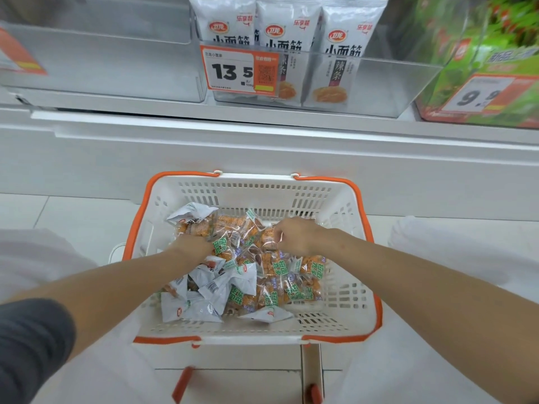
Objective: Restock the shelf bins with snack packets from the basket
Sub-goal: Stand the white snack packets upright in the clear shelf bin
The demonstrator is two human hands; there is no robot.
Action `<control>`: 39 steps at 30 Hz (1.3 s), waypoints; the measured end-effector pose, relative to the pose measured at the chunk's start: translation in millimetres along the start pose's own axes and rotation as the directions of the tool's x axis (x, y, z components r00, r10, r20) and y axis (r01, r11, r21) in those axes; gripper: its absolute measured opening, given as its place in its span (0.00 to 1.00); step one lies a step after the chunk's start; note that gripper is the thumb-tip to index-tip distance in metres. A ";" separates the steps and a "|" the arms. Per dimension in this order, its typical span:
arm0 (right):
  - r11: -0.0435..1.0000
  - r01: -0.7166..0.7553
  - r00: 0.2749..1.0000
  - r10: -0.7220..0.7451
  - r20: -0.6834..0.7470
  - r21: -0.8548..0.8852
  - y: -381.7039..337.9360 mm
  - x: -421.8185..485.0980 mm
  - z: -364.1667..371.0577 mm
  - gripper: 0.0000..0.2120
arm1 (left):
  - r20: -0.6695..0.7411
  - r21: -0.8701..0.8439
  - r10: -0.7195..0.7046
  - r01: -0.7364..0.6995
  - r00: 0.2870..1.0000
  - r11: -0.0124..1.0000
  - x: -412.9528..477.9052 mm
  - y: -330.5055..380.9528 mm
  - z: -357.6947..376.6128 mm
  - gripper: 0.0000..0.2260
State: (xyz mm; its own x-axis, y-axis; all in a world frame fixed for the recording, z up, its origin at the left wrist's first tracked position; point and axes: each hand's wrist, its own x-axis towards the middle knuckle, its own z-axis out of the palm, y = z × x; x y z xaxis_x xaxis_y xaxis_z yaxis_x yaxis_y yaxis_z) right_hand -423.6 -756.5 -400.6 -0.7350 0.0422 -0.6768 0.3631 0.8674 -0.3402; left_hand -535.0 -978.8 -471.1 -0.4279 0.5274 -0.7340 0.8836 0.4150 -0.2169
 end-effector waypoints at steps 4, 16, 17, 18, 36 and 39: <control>0.997 0.036 0.997 -0.032 -0.068 0.061 -3.6 -2.1 -16.2 0.10 | -0.181 -0.262 -0.048 -0.001 0.982 0.965 -3.9 -3.3 -34.9 0.05; 0.787 0.103 0.985 0.004 -0.172 0.608 -33.3 -51.3 -76.2 0.24 | -0.087 -0.763 -0.335 -0.279 0.938 -0.583 -89.2 -17.5 -157.5 0.10; 0.732 0.111 0.986 0.004 -0.168 0.672 -35.8 -52.7 -76.0 0.23 | -0.083 -0.717 -0.314 -0.276 0.946 -0.640 -90.7 -14.4 -161.0 0.10; 0.663 0.124 0.984 0.014 -0.178 0.739 -37.8 -53.8 -76.1 0.22 | -0.082 -0.679 -0.291 -0.267 0.953 -0.684 -90.6 -11.6 -163.5 0.10; 0.623 0.310 0.905 0.037 -0.423 0.718 -38.3 -65.3 -99.4 0.18 | 0.059 -0.807 -0.331 -0.151 0.942 -0.571 -80.0 -25.8 -157.3 0.17; 0.657 0.324 0.837 0.136 -0.530 0.680 -41.2 -58.0 -89.6 0.22 | 0.040 -0.785 -0.385 -0.209 0.922 -0.583 -81.2 -12.7 -159.6 0.20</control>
State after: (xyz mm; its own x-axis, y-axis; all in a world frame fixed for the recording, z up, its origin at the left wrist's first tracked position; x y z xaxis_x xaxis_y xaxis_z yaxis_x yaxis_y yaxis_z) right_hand -447.3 -750.2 -288.8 -0.8693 0.4161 -0.2666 0.3901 0.2466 -0.8871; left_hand -541.9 -908.6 -306.0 -0.7271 0.2974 -0.6188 -0.5745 0.2300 0.7855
